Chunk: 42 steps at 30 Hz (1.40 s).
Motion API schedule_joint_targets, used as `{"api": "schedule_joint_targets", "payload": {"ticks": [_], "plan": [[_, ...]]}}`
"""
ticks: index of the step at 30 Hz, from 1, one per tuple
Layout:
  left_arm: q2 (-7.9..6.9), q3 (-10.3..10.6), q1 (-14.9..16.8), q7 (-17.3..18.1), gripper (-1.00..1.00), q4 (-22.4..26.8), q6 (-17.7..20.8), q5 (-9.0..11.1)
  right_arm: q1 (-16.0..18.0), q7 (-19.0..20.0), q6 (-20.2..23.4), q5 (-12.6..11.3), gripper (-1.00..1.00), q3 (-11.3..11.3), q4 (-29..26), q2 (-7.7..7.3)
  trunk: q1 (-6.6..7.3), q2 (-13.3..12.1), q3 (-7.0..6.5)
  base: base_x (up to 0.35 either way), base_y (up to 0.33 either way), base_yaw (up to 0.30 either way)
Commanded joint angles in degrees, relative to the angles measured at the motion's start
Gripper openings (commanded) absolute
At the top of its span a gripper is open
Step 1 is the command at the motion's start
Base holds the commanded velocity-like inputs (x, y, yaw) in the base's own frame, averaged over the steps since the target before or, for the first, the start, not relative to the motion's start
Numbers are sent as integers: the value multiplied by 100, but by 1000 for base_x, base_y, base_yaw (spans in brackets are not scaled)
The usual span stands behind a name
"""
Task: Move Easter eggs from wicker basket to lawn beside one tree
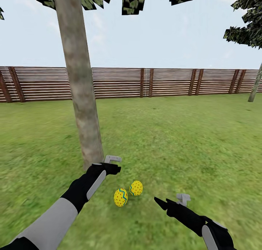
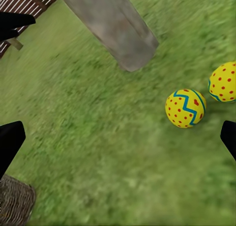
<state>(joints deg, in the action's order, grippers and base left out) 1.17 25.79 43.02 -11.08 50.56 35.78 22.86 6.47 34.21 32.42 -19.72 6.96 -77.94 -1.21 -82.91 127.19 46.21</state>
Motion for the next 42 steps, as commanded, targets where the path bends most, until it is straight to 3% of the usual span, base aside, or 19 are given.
{"api": "schedule_joint_targets", "payload": {"ticks": [1,42], "plan": [[-3,14,4,-52,100,6,17,61,3,6,41,-38,100,7,-2,1,24,-39,-12,0,0,0],[5,16,4,-48,100,8,17,60,3,21,59,-33,100,-6,-26,11,924,-1683,-748,0,0,0]]}}
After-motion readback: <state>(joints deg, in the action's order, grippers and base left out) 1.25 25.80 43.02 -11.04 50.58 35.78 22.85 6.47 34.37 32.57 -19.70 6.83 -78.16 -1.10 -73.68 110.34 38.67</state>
